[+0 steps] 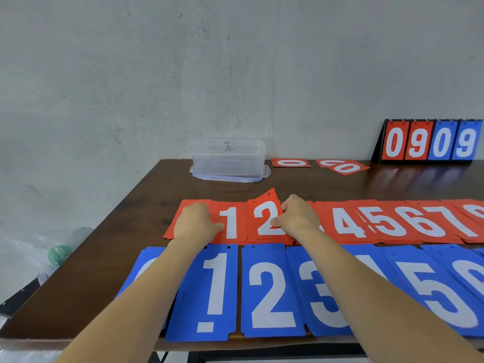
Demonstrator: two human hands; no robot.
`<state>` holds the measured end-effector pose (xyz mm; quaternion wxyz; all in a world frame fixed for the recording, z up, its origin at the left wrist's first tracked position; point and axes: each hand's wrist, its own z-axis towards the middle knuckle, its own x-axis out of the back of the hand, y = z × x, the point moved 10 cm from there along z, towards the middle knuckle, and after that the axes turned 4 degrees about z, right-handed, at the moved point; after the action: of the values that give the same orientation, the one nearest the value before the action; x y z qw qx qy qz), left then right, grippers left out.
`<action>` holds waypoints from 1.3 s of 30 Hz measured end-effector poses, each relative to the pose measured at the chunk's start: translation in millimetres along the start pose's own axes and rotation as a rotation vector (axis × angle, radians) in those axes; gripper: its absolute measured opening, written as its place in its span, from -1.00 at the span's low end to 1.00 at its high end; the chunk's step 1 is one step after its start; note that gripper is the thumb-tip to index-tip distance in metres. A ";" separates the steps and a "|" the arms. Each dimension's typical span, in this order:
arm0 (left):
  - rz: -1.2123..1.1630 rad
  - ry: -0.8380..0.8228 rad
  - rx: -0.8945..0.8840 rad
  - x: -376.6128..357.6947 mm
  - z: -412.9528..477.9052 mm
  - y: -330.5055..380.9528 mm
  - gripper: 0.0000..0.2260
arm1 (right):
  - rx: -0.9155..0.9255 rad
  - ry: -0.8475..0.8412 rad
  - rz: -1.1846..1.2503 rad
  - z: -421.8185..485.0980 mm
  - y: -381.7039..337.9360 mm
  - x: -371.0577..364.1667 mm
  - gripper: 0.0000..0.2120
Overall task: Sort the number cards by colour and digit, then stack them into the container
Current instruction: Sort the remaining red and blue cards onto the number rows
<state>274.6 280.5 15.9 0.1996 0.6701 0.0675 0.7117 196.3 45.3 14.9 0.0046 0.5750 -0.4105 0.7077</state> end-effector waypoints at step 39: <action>0.109 0.005 -0.233 -94.7 125.3 287.4 -0.47 | 0.124 0.073 -0.363 219.0 176.2 164.4 -0.53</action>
<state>343.9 -38.3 44.3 0.2370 0.6434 -0.0514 0.7261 233.7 -276.5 48.2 0.1114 0.6126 -0.2553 0.7397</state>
